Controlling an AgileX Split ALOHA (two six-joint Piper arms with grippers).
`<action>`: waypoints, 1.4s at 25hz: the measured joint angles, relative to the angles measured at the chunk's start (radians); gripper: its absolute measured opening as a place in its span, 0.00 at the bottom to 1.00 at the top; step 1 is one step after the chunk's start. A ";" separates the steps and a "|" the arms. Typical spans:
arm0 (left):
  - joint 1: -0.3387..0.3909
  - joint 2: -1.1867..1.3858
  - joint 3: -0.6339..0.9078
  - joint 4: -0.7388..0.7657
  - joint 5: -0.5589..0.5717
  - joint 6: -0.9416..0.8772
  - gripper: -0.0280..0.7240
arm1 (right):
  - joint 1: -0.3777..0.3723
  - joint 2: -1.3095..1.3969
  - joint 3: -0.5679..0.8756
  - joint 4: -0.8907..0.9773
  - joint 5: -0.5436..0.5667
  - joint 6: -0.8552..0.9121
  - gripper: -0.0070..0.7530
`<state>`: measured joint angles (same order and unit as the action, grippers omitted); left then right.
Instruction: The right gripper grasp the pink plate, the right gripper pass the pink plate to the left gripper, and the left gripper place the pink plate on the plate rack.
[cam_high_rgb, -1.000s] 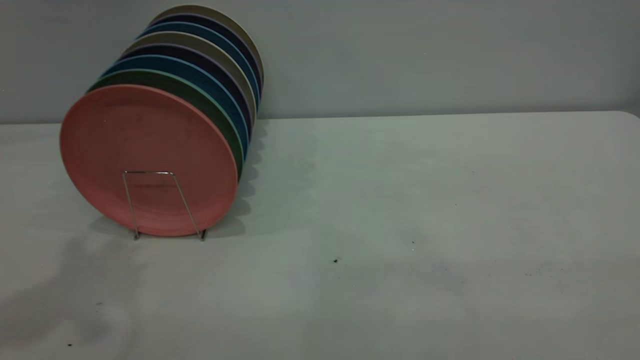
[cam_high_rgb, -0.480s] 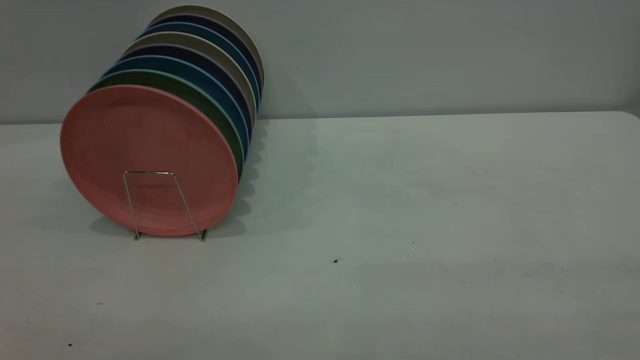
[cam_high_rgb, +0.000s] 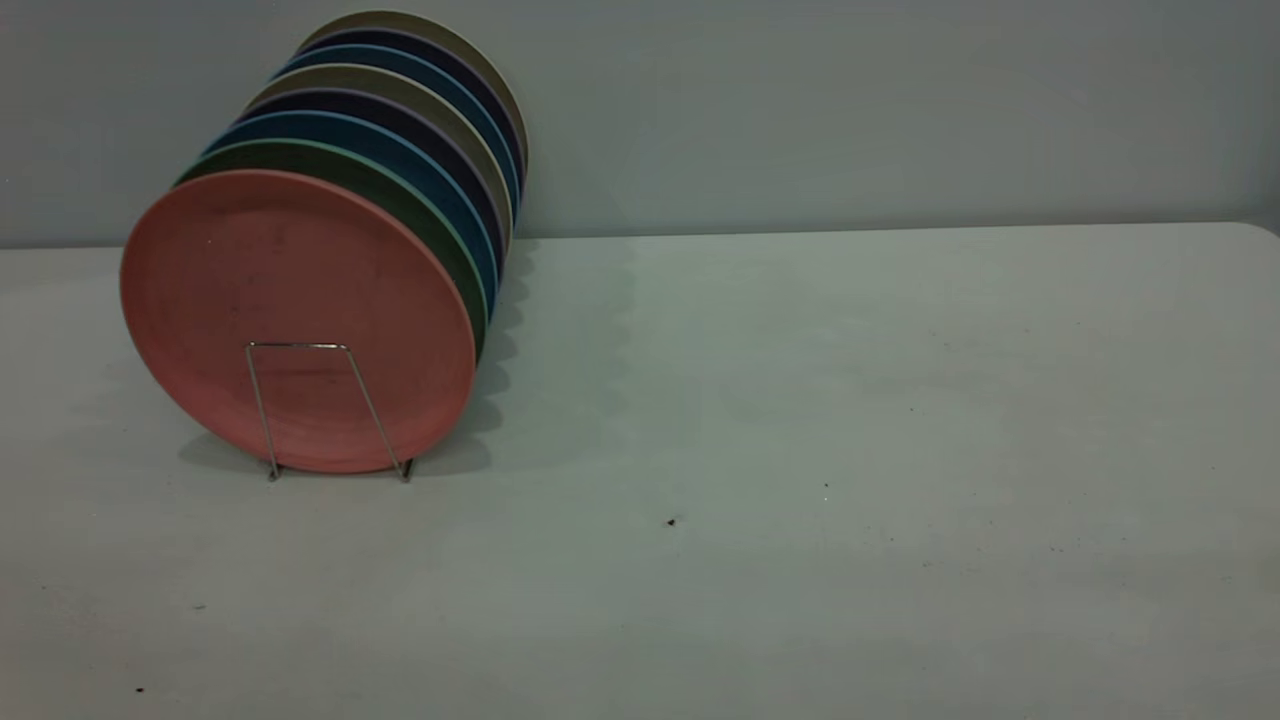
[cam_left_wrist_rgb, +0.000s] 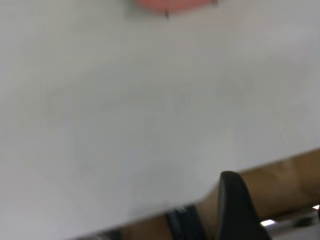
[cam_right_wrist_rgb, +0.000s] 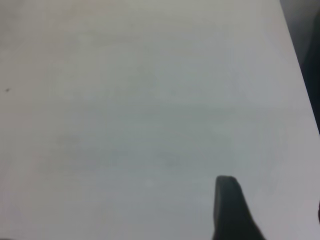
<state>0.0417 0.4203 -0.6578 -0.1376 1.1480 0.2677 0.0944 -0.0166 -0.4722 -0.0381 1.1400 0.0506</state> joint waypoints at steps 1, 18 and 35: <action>0.000 -0.025 0.035 0.000 -0.012 -0.012 0.61 | 0.006 0.000 0.000 0.000 0.000 0.000 0.57; -0.009 -0.315 0.169 0.001 -0.015 -0.132 0.61 | 0.007 0.000 0.000 0.000 0.000 0.000 0.56; -0.012 -0.440 0.169 0.000 -0.007 -0.135 0.61 | 0.001 0.000 0.000 0.000 0.000 0.000 0.47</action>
<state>0.0296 -0.0202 -0.4888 -0.1378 1.1408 0.1322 0.0954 -0.0166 -0.4722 -0.0381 1.1400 0.0506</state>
